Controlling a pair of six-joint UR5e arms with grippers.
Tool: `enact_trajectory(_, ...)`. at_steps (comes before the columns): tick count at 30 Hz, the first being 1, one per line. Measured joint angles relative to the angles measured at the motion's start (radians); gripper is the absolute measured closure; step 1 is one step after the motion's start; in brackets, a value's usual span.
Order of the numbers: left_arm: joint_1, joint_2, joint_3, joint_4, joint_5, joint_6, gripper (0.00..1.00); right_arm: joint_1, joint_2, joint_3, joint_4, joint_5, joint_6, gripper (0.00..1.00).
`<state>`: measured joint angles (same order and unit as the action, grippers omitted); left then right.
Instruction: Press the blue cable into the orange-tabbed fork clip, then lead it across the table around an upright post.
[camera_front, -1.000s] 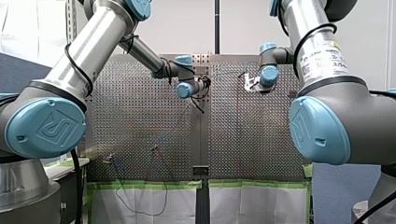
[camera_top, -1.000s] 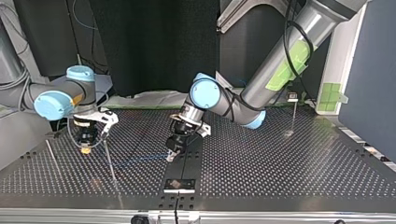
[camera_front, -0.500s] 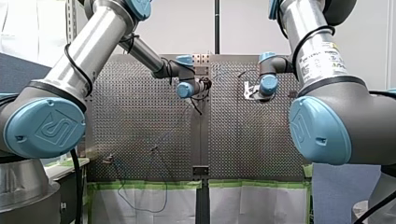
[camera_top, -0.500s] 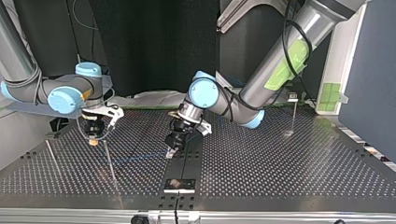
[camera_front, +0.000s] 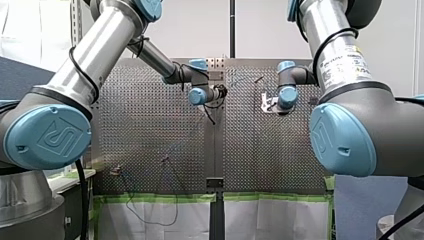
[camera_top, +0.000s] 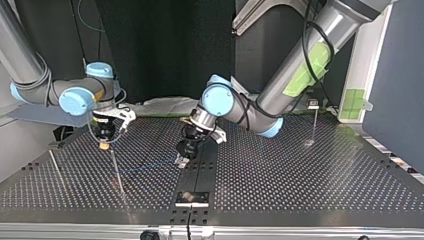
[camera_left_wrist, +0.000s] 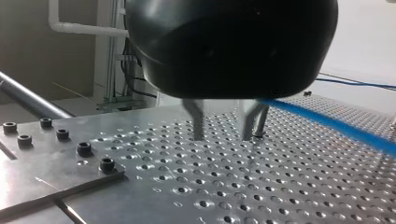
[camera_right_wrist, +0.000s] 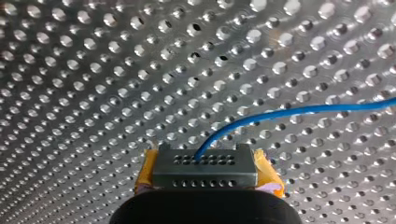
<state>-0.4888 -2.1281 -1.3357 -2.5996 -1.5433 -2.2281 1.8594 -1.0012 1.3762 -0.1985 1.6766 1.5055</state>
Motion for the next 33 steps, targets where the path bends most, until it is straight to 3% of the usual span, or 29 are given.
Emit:
enact_trajectory(2, 0.002, 0.0, 0.0, -0.013, 0.004, 0.009, 0.0, 0.0, 0.001, 0.013, -0.017, 0.001, 0.0, 1.0)
enact_trajectory(10, 0.01, 0.0, 0.0, -0.069, -0.007, 0.024, 0.0, -0.002, 0.008, 0.055, -0.079, 0.002, 0.005, 1.0)
enact_trajectory(22, 0.022, 0.0, 0.0, -0.075, -0.064, 0.055, 0.0, -0.005, 0.072, 0.066, -0.089, 0.006, -0.004, 1.0)
enact_trajectory(33, 0.022, 0.0, 0.0, -0.075, -0.073, 0.068, 0.0, -0.008, 0.102, 0.078, -0.111, 0.01, -0.003, 1.0)
